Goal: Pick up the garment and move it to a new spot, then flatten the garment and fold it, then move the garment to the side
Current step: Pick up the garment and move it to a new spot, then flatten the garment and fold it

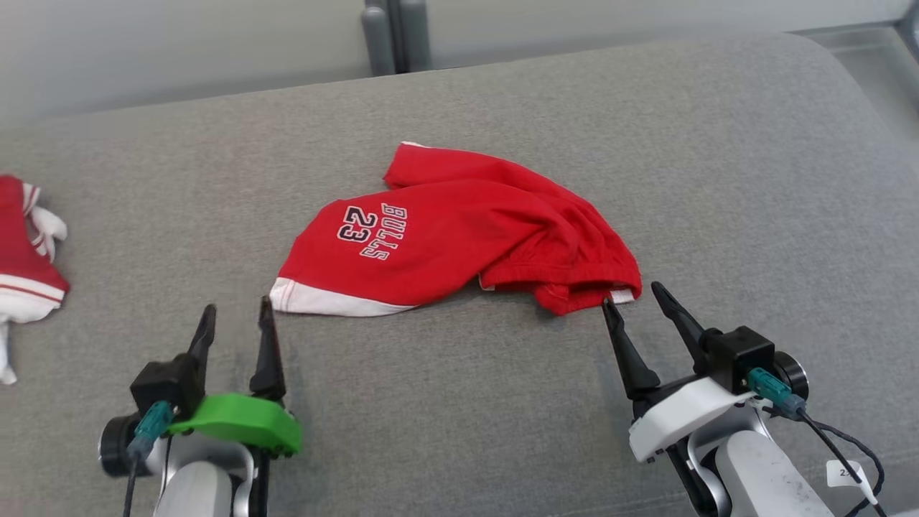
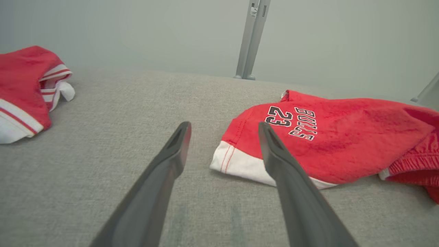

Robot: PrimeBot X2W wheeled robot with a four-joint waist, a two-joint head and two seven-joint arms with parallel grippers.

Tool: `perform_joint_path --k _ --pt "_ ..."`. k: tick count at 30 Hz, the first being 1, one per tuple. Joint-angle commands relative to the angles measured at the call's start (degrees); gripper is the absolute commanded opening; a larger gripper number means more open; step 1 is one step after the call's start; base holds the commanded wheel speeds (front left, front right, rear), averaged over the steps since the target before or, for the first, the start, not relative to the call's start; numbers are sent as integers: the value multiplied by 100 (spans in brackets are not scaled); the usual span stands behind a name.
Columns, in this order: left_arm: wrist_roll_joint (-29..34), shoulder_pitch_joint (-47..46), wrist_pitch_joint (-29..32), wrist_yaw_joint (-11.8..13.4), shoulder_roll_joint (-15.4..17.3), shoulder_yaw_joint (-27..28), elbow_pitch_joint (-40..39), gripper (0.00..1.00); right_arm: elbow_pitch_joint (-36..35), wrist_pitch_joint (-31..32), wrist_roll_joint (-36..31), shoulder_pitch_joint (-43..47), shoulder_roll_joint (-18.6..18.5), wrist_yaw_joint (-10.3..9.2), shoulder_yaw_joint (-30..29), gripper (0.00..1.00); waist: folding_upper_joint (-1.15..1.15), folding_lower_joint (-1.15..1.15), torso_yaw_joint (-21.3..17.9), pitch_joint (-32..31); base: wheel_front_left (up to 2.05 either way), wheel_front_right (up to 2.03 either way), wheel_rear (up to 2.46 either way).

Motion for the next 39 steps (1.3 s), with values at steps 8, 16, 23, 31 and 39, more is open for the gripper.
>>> perform_joint_path --k 8,16,23,31,39 --pt "306 748 5 -96 -14 448 -284 100 172 -20 109 57 -79 -8 214 100 0 0 748 -169 0 0 0" --pt "48 914 5 -85 -13 60 -205 100 657 -19 482 -175 -67 -8 242 100 0 0 1355 47 0 0 0" --pt "-45 761 4 -53 -12 -186 -201 100 1123 -19 854 -447 -32 -8 142 100 0 0 1768 295 0 0 0" --pt "-140 602 5 -59 -13 -391 -176 100 1255 -19 1133 -752 27 -8 -243 100 0 0 1983 580 0 0 0" --pt "-243 532 4 -29 -13 -484 -300 100 1033 -19 1329 -777 37 -7 -206 0 0 0 1901 701 0 0 0"
